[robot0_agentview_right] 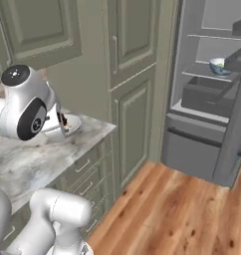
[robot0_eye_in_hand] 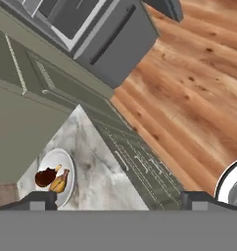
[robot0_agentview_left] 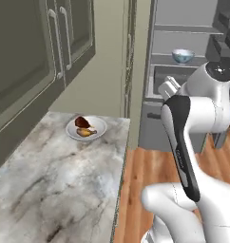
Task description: Place the bowl with the lemon and lemon wedge on the second highest shelf of the fridge. Place the bowl with the chicken drumstick and steak on the top shelf of the fridge.
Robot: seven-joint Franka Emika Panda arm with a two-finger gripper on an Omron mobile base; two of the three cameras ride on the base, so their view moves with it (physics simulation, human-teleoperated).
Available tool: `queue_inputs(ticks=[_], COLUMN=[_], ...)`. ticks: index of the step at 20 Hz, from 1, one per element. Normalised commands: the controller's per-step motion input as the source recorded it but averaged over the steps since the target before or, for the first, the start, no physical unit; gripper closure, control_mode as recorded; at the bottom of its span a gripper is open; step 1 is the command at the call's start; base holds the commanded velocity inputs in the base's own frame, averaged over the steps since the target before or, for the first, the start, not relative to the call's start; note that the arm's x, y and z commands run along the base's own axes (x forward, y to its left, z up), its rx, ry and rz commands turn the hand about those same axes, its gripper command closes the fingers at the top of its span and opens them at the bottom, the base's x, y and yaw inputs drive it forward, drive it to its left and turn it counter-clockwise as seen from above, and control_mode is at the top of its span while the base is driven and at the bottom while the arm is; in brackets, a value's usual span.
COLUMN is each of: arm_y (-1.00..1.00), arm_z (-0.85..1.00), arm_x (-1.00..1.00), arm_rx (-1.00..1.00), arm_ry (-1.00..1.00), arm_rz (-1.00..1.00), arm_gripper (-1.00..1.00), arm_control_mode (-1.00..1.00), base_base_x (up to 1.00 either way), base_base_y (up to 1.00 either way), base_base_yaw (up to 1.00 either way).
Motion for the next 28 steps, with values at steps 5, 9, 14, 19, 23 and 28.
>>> queue_inputs(ticks=[5, 9, 14, 19, 23, 28], arm_y=[0.00, 0.00, 0.00, 0.00, 0.00, 0.00], arm_z=[0.00, 0.00, 0.00, 0.00, 0.00, 0.00], arm_x=[0.00, 0.00, 0.00, 0.00, 0.00, 0.00], arm_rx=[0.00, 0.00, 0.00, 0.00, 0.00, 0.00], arm_ry=[0.00, 0.00, 0.00, 0.00, 0.00, 0.00], arm_rz=[0.00, 0.00, 0.00, 0.00, 0.00, 0.00], arm_gripper=[-1.00, -1.00, -1.00, -1.00, -1.00, -1.00], arm_control_mode=[1.00, 1.00, 1.00, 1.00, 1.00, 1.00], base_base_x=[0.42, 0.39, 0.49, 0.62, 0.39, 0.58], base_base_y=[-0.19, -0.50, -0.55, -0.43, -0.59, -0.60], base_base_yaw=[0.43, 0.54, 0.56, 0.41, 0.39, 0.33])
